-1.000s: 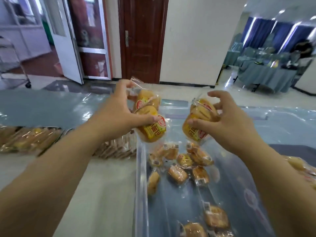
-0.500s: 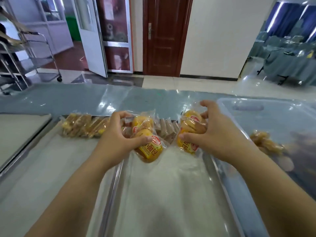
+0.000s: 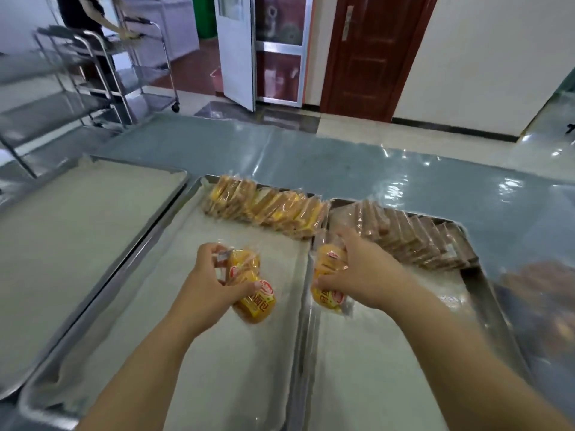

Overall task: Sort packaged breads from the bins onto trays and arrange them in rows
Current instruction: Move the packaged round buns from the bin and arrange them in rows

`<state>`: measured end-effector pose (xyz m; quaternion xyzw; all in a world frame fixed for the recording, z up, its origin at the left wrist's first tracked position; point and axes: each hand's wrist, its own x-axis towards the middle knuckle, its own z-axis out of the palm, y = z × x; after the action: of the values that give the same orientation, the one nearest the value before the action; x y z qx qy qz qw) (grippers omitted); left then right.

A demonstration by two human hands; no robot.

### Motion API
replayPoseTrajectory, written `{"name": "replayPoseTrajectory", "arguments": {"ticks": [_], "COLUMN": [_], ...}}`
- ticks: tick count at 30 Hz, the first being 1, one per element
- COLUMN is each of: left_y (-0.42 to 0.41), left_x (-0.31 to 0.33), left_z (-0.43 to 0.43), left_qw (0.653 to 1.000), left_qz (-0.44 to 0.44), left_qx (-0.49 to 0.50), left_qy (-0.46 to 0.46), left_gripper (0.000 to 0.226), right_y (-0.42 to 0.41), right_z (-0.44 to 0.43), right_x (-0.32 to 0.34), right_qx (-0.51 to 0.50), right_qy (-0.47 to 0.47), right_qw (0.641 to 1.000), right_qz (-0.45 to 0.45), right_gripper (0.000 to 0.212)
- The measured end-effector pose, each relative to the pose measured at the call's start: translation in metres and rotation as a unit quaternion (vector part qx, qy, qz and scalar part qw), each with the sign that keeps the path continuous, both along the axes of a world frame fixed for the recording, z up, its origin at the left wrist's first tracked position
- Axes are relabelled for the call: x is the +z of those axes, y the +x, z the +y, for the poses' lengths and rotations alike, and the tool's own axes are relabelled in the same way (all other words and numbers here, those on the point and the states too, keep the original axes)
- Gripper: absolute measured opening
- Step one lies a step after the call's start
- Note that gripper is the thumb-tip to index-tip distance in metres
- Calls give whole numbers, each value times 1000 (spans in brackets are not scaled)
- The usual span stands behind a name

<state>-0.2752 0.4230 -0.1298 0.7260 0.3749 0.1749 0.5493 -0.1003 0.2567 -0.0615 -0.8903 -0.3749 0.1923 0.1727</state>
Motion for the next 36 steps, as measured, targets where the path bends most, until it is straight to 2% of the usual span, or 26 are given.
{"name": "replayPoseTrajectory", "arguments": {"ticks": [6,10,18,20,24,28,31,36], "left_y": [-47,-80,-111,-109,-91,-61,-39,-4], "left_x": [-23,-30,-22,-24,-30,-37,-43,-63], "left_z": [88,167,298,326,384,434,464,496], "left_qw": [1000,999,1000,1000,998,996,995,994], "left_qz": [11,2,5,12,44,66,80,73], "left_qx": [19,13,14,13,19,17,22,33], "left_qy": [-18,-31,8,23,46,61,61,77], "left_gripper": [75,73,70,69,74,81,86,78], "right_y": [-40,-75,-123,-122,-106,-80,-61,-41], "right_z": [97,168,291,320,377,434,476,524], "right_x": [-25,-42,-58,-61,-65,-74,-84,-108], "right_qx": [6,-35,-69,-73,-64,-43,-19,6], "right_qy": [-3,27,116,132,131,131,122,89], "right_qw": [1000,998,985,982,984,984,984,984], "right_qz": [23,43,104,110,99,115,129,158], "right_gripper": [91,95,81,79,91,90,81,85]}}
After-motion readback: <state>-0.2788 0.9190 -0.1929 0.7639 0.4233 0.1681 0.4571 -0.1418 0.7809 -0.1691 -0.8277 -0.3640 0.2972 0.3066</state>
